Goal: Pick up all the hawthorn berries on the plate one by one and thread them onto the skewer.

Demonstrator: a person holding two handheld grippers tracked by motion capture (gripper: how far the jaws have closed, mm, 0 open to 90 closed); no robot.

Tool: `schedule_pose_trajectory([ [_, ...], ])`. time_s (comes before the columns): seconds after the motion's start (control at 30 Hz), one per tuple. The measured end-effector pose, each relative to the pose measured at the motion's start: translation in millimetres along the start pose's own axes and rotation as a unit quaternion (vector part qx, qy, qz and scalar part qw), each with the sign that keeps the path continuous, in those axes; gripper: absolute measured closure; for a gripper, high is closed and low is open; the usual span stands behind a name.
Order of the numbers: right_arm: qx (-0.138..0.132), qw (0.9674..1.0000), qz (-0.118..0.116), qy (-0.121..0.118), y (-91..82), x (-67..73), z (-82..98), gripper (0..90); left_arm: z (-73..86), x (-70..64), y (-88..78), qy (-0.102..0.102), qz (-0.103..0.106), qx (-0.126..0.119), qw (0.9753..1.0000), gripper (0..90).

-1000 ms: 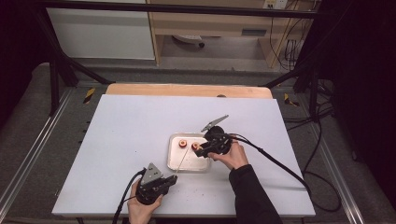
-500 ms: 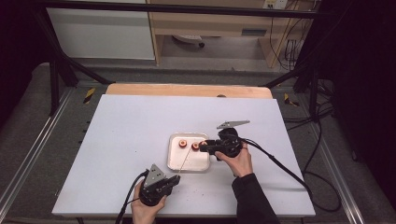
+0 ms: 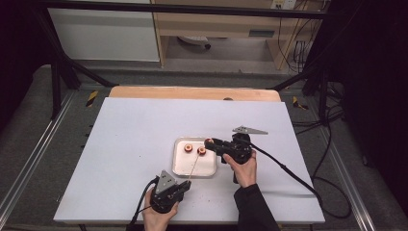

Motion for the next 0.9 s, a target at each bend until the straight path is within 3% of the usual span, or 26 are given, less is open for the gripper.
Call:
schedule_pose_trajectory([
  [0.5, -0.081, 0.9963, 0.012, 0.025, 4.7, 7.7, 2.3, 60.2, -3.6, -8.4, 10.2, -0.023, -0.004, -0.005, 0.9997, 88.0],
  [0.9, -0.12, 0.9921, 0.013, 0.035, 3.3, 9.8, 4.8, 60.2, -12.8, -13.0, 17.7, -0.048, -0.003, -0.011, 0.9988, 88.0],
])
Point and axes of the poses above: each handheld gripper's, and its own axes: y roughly forward along the jaws, z roughly out of its underside, x roughly to its left, the point moved 1 cm from there along y, roughly forward along the jaws, and after that the axes turned 12 degrees about -y, right-handed, at the moved point
